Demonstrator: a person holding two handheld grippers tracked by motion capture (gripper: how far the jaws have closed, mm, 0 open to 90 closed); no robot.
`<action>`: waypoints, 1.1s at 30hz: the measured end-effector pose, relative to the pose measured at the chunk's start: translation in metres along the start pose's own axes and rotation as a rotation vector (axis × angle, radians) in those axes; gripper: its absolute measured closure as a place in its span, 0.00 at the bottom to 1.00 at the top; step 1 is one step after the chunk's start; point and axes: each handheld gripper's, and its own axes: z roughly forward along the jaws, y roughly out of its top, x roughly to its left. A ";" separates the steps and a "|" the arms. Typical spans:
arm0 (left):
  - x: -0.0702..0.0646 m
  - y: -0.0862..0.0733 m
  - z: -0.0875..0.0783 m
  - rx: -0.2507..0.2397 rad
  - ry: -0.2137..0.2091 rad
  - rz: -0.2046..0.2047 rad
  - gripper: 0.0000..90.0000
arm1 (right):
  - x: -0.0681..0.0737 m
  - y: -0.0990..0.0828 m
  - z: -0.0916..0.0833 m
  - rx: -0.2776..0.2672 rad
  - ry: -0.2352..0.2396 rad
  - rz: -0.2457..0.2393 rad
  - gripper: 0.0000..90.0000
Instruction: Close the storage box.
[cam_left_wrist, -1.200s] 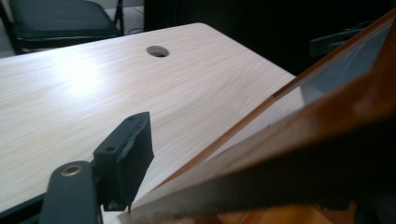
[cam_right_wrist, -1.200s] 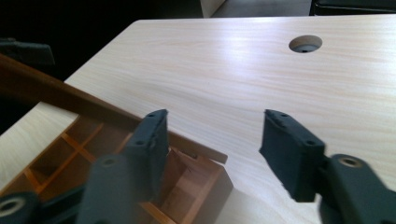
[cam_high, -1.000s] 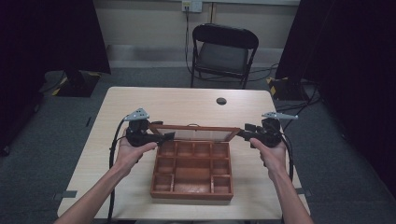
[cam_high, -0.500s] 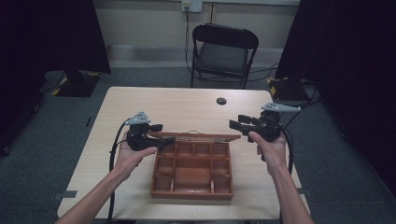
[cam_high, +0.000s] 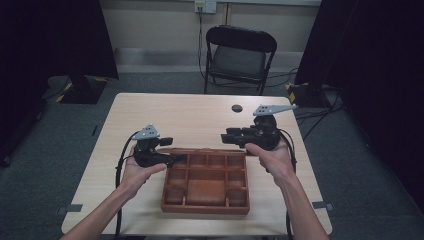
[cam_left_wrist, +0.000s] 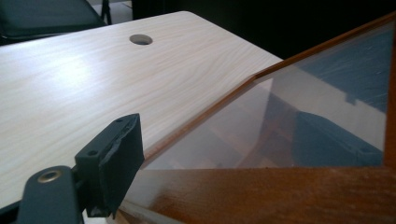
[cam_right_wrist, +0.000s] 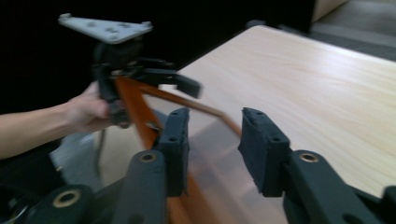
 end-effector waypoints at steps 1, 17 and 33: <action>0.000 -0.001 0.000 0.002 0.002 0.002 0.18 | 0.004 0.002 0.003 0.010 0.020 -0.004 0.72; -0.007 -0.010 -0.009 0.001 0.012 0.002 0.19 | 0.021 0.000 0.039 0.181 0.164 0.009 0.91; -0.007 -0.013 -0.009 0.013 0.018 0.018 0.20 | 0.016 -0.005 0.047 0.228 0.191 0.051 0.91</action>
